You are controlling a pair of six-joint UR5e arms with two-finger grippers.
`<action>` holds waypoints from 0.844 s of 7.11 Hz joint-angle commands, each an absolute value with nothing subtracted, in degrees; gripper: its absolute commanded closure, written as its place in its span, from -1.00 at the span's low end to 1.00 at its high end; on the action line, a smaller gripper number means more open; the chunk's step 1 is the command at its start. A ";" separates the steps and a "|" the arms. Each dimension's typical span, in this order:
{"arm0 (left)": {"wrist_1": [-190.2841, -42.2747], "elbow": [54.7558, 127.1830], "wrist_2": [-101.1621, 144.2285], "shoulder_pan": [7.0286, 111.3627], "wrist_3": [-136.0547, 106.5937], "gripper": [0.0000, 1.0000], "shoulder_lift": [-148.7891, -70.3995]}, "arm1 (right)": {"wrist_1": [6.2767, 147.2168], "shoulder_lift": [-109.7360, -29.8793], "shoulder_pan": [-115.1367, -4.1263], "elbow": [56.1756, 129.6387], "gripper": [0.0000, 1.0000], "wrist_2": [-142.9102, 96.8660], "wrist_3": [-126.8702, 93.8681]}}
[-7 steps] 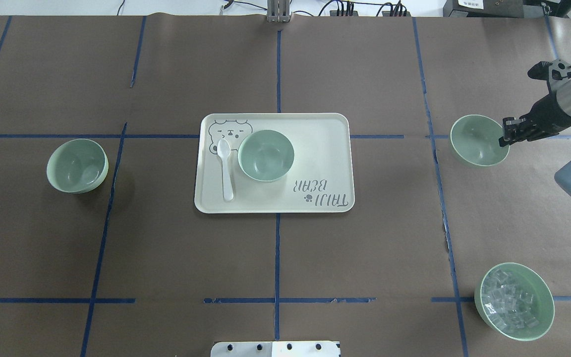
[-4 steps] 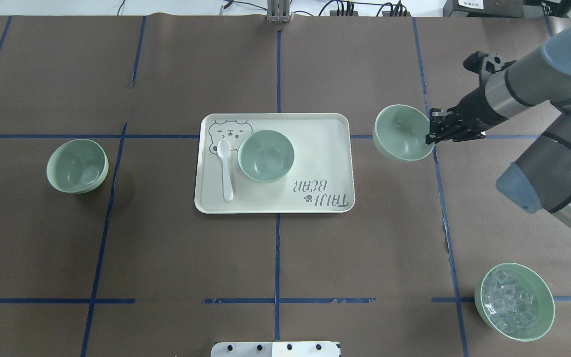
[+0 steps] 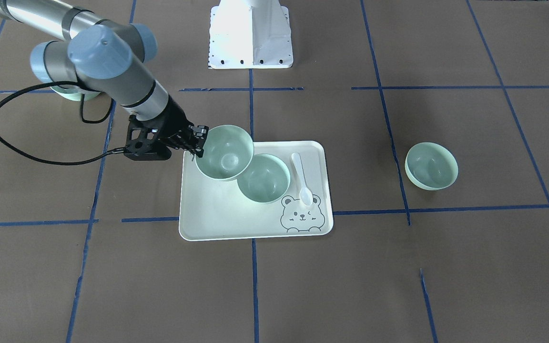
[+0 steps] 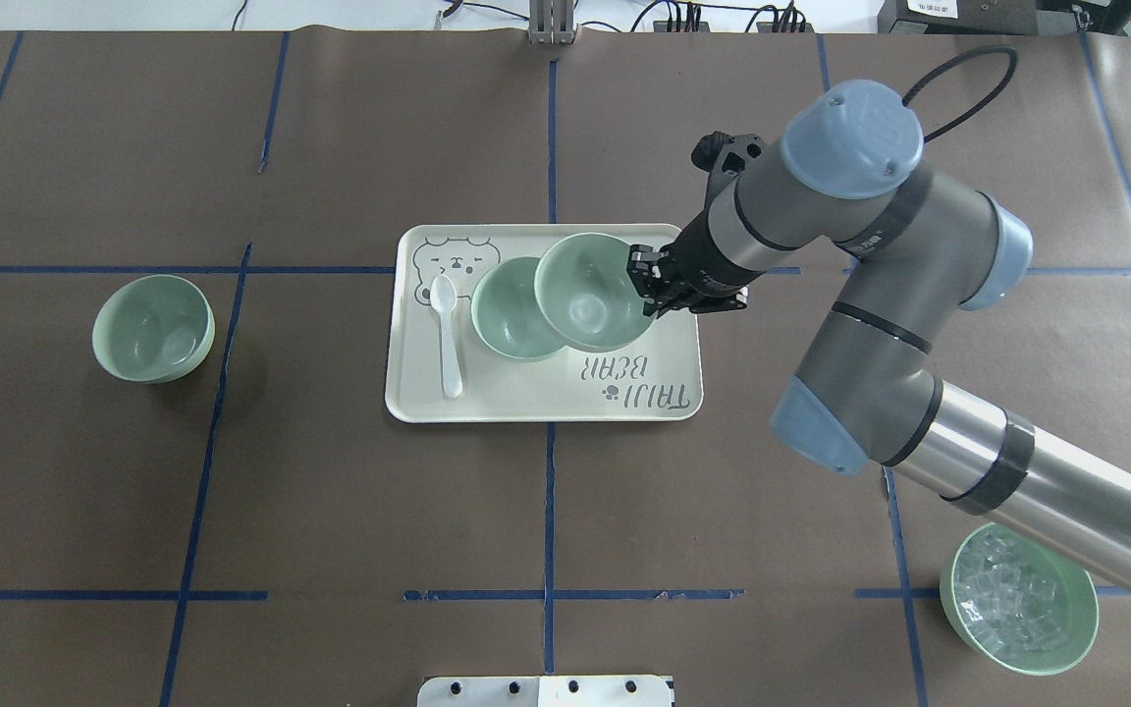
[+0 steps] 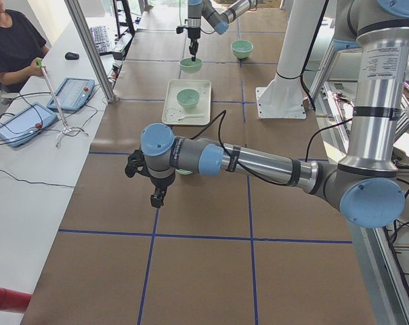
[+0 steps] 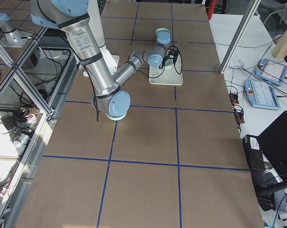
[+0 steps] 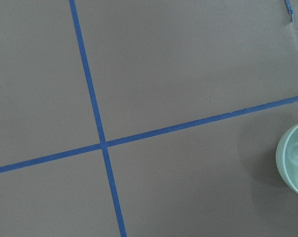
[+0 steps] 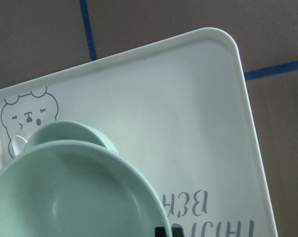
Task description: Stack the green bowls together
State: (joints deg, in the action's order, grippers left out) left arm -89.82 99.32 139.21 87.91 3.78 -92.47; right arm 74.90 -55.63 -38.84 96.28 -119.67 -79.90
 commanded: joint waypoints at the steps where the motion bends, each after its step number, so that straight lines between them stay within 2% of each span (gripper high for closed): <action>1: -89.82 99.32 139.22 87.89 3.95 -1.00 -92.20 | 78.31 -47.68 -36.65 89.43 1.00 -116.37 -80.07; 2: -89.82 99.32 139.22 87.89 3.96 -1.00 -92.20 | 78.31 -45.03 -36.65 85.47 1.00 -116.19 -79.81; 6: -89.82 99.32 139.31 87.98 3.96 -1.00 -92.02 | 78.05 -45.44 -35.95 84.91 1.00 -116.10 -80.16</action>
State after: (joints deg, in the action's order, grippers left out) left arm -89.82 99.32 139.24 87.90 3.95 -92.14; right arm 78.08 -45.61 -36.01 85.30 -116.18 -80.11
